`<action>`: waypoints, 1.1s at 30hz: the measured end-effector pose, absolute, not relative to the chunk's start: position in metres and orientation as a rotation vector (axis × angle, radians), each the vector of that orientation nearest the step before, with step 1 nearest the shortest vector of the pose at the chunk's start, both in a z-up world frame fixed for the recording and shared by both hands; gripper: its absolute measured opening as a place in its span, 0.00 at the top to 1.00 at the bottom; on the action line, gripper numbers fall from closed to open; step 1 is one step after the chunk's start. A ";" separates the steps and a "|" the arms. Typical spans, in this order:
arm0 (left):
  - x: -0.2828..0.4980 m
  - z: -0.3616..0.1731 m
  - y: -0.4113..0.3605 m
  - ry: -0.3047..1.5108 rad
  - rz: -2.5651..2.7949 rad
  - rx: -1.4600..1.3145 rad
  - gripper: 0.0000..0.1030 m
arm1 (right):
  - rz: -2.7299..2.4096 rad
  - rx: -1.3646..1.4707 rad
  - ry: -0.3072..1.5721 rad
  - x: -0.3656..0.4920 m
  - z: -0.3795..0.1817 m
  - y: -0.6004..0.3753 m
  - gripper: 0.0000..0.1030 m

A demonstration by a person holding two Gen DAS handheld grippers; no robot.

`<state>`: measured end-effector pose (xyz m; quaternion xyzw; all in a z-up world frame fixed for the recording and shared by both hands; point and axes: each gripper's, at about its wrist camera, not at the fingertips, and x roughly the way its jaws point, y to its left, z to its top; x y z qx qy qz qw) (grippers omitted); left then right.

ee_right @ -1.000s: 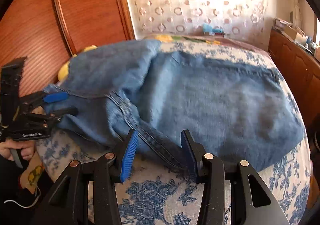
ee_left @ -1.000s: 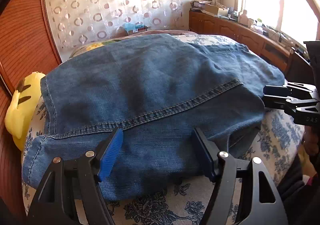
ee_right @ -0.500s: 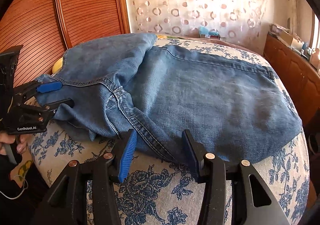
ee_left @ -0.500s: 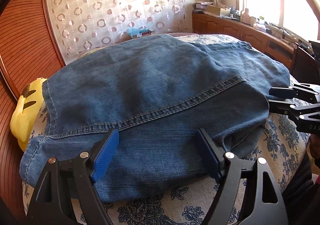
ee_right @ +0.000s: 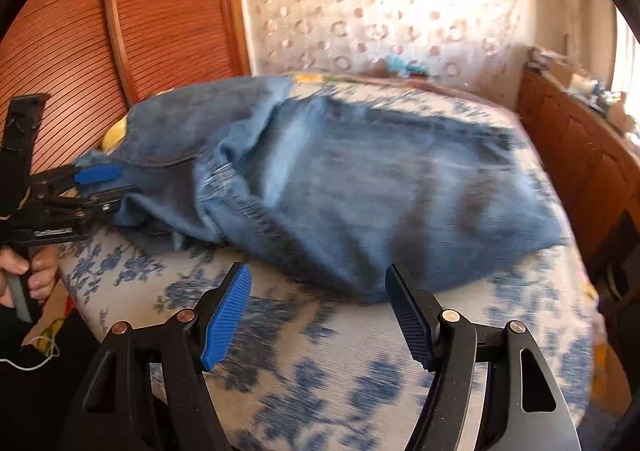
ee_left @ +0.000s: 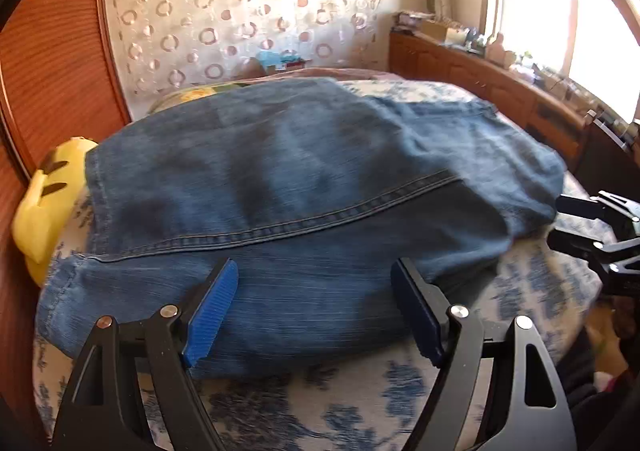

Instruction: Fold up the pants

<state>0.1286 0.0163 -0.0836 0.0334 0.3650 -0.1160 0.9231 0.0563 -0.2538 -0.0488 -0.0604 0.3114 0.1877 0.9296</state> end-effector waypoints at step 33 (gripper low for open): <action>0.117 -0.075 -0.015 0.707 -0.340 0.020 0.23 | 0.148 0.203 0.774 0.137 -0.041 -0.373 0.47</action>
